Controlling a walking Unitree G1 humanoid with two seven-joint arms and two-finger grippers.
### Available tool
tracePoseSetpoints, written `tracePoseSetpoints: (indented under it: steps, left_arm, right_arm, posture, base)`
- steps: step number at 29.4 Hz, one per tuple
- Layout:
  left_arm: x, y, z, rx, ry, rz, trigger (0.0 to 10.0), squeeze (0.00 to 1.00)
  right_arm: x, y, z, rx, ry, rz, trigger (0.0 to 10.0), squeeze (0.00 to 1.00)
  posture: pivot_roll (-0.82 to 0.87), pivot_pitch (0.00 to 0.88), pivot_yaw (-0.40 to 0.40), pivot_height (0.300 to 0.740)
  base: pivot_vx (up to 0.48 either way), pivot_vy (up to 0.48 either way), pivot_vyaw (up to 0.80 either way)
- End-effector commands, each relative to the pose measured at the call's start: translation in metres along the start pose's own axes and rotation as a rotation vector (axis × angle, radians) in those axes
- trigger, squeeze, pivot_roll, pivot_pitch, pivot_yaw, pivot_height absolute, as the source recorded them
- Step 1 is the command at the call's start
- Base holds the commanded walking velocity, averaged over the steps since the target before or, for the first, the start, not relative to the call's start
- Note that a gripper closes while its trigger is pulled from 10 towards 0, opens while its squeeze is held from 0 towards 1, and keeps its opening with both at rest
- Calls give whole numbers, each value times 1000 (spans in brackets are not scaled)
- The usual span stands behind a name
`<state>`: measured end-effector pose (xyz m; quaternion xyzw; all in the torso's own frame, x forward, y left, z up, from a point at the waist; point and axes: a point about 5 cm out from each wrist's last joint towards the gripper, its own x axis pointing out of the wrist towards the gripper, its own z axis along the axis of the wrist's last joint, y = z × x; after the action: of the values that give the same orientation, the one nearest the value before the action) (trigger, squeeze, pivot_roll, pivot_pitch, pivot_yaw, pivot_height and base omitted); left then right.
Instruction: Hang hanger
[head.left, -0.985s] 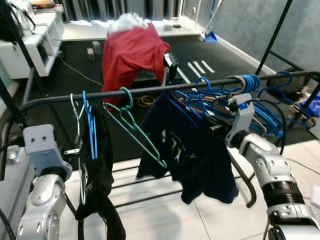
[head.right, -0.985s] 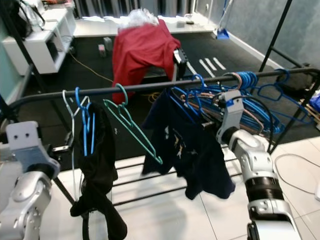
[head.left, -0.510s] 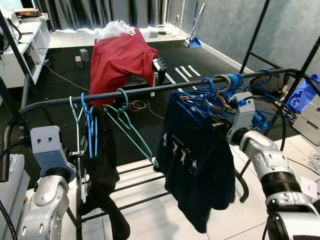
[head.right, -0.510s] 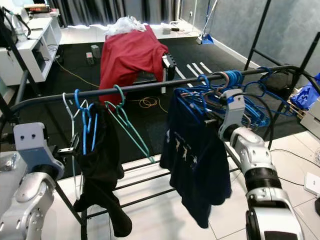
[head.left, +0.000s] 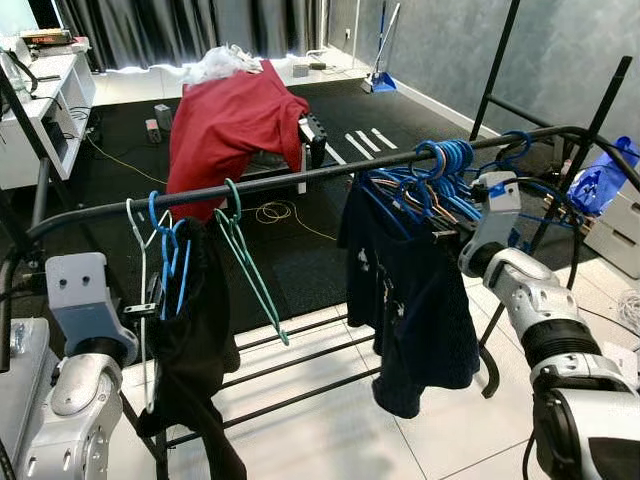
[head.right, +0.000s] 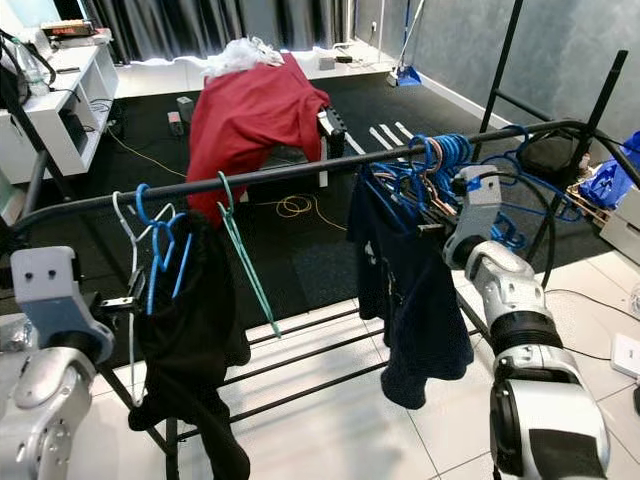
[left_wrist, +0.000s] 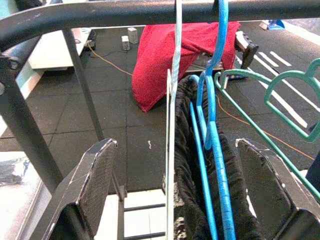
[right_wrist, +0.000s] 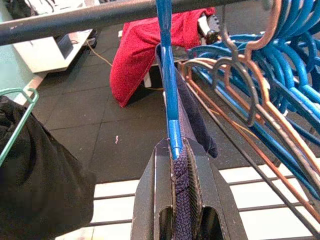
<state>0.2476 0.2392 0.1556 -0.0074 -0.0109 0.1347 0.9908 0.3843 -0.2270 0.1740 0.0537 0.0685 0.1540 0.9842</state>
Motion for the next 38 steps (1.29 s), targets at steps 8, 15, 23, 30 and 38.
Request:
tracePoseSetpoints:
  steps: [8, 15, 23, 30, 38]
  left_arm:
    - [-8, 26, 18, 77, -22, 59, 10000, 0]
    - [-18, 37, 26, 93, -20, 66, 10000, 0]
    - [-28, 44, 34, 105, -13, 52, 10000, 0]
    - [-34, 42, 44, 100, -25, 38, 10000, 0]
    - [-31, 32, 51, 68, -70, 7, 10000, 0]
  right_arm:
    - [23, 44, 5, -5, -22, 225, 10000, 0]
    - [26, 47, 10, -4, -42, 224, 10000, 0]
    - [30, 44, 4, -29, 16, 136, 10000, 0]
    - [31, 47, -6, -32, 77, 141, 10000, 1000]
    - [22, 62, 1, -24, -15, 310, 10000, 1000]
  posture:
    - [98, 67, 42, 740]
    - [132, 102, 62, 740]
    - [152, 118, 78, 740]
    - [152, 120, 63, 740]
    - [107, 98, 27, 740]
  base:
    - [0, 0, 0]
    - [0, 0, 0]
    - [0, 0, 0]
    - [0, 0, 0]
    - [0, 0, 0]
